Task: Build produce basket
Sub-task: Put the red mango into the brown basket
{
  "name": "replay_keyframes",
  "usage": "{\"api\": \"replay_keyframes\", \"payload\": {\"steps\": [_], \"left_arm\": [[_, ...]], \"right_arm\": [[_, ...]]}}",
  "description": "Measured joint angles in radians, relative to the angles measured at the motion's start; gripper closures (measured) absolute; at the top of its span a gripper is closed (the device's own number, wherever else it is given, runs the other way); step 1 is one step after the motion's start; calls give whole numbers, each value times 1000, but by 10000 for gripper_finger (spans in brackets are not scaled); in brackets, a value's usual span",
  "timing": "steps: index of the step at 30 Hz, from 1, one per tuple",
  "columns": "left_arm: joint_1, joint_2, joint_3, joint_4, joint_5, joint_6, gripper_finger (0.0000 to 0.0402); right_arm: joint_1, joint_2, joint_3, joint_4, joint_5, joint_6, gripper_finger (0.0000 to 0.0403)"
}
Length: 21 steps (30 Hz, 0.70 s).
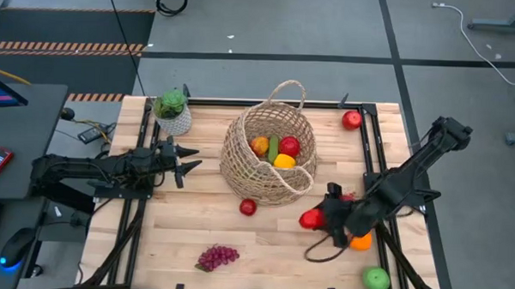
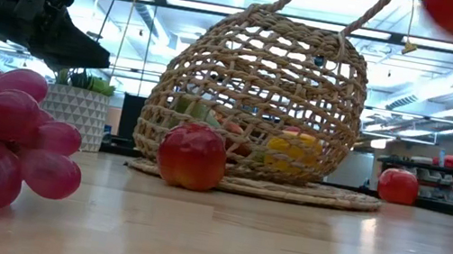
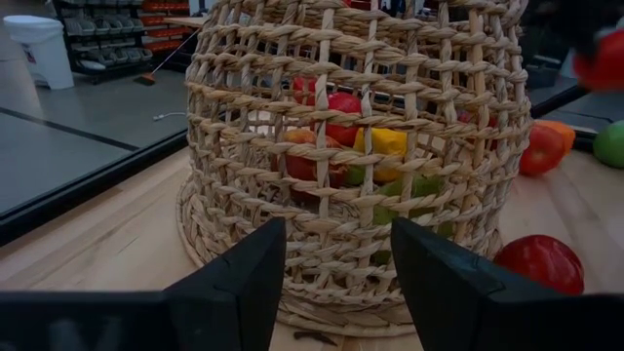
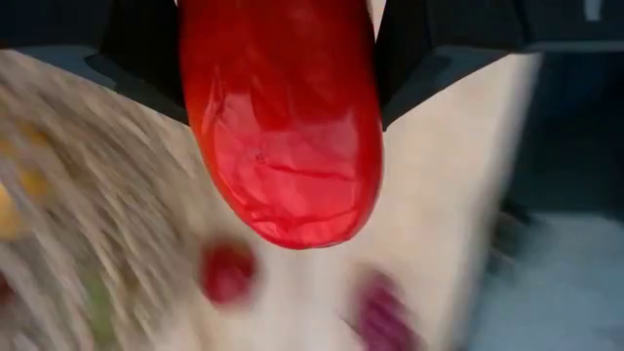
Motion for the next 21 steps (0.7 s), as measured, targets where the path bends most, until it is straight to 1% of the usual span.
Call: {"api": "replay_keyframes", "payload": {"steps": [2,5,11,17,21], "left_arm": [[0,0,0,0,0,0,208],[0,0,0,0,0,0,205],[0,0,0,0,0,0,208],[0,0,0,0,0,0,205],[0,0,0,0,0,0,208]], "right_arm": [[-9,-56,0,82,-38,-64,135],[-18,-140,0,185,-64,-159,134],[-42,-266,0,339,-70,-340,134],[-86,-307,0,446,-70,-462,133],[-119,-299,0,489,-69,-482,133]]}}
